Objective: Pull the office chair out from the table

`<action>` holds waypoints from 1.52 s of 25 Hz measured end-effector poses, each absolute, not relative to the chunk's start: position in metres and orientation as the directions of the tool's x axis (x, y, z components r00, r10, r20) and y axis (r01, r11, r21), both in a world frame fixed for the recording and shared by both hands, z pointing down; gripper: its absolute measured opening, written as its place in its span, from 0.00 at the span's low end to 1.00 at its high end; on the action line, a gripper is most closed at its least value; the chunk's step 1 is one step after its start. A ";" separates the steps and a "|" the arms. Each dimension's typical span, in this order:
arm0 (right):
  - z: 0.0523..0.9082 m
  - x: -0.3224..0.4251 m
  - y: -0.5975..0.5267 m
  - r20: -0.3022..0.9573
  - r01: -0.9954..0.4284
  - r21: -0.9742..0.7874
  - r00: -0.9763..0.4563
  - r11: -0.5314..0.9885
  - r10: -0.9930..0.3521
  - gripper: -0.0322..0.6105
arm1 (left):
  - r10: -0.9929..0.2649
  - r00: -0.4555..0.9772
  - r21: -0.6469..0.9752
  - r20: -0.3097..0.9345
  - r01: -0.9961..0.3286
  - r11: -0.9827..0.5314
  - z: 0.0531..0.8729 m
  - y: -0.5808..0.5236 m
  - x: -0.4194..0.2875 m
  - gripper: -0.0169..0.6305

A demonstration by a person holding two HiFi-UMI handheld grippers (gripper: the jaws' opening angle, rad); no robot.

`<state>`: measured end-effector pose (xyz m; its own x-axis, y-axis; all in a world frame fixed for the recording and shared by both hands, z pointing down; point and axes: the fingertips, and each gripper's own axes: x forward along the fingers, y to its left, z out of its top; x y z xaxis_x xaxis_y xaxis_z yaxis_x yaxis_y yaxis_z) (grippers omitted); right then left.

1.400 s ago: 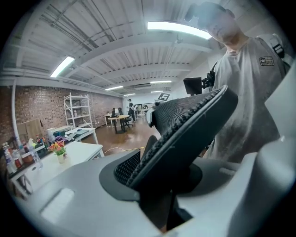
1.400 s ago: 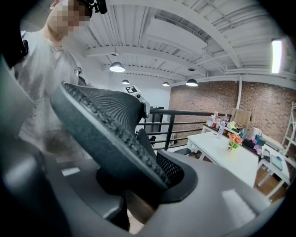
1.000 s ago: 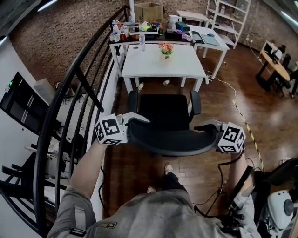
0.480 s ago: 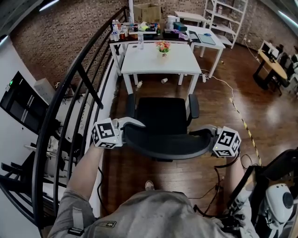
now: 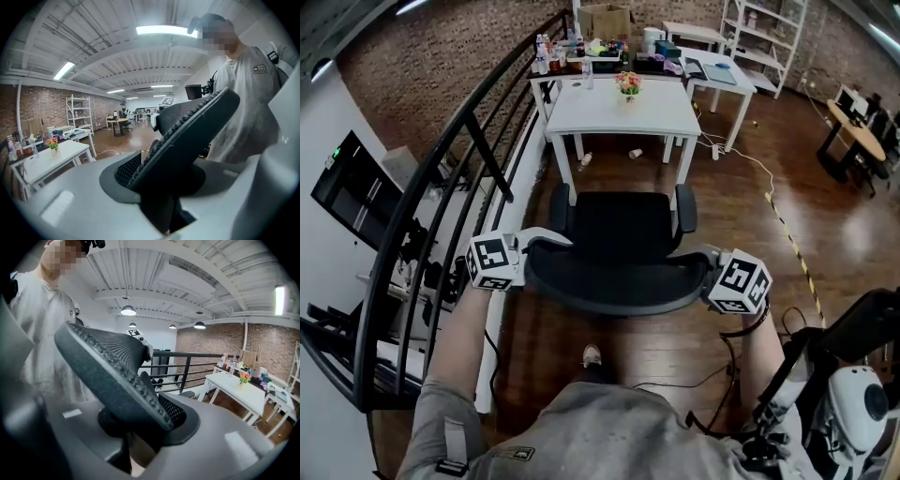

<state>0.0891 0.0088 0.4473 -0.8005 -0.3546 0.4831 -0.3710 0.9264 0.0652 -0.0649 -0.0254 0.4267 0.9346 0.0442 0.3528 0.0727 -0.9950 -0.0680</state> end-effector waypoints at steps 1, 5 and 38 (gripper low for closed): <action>0.448 0.091 0.018 0.483 -0.368 0.068 -0.801 0.927 -0.353 0.25 | 0.036 0.935 -0.067 0.352 0.063 -0.996 0.427 -0.016 -0.063 0.24; 0.446 0.095 0.043 0.486 -0.357 0.071 -0.803 0.931 -0.345 0.25 | 0.013 0.936 -0.062 0.350 0.037 -0.997 0.423 0.010 -0.059 0.25; 0.444 0.078 0.175 0.468 -0.400 0.074 -0.795 0.914 -0.386 0.27 | 0.080 0.955 -0.095 0.286 0.111 -0.989 0.420 0.140 -0.075 0.23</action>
<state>0.0783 0.1751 0.4439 -0.7952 -0.3856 0.4678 -0.3995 0.9137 0.0741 -0.0754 0.1396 0.4204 0.9549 0.0800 0.2860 0.1113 -0.9892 -0.0950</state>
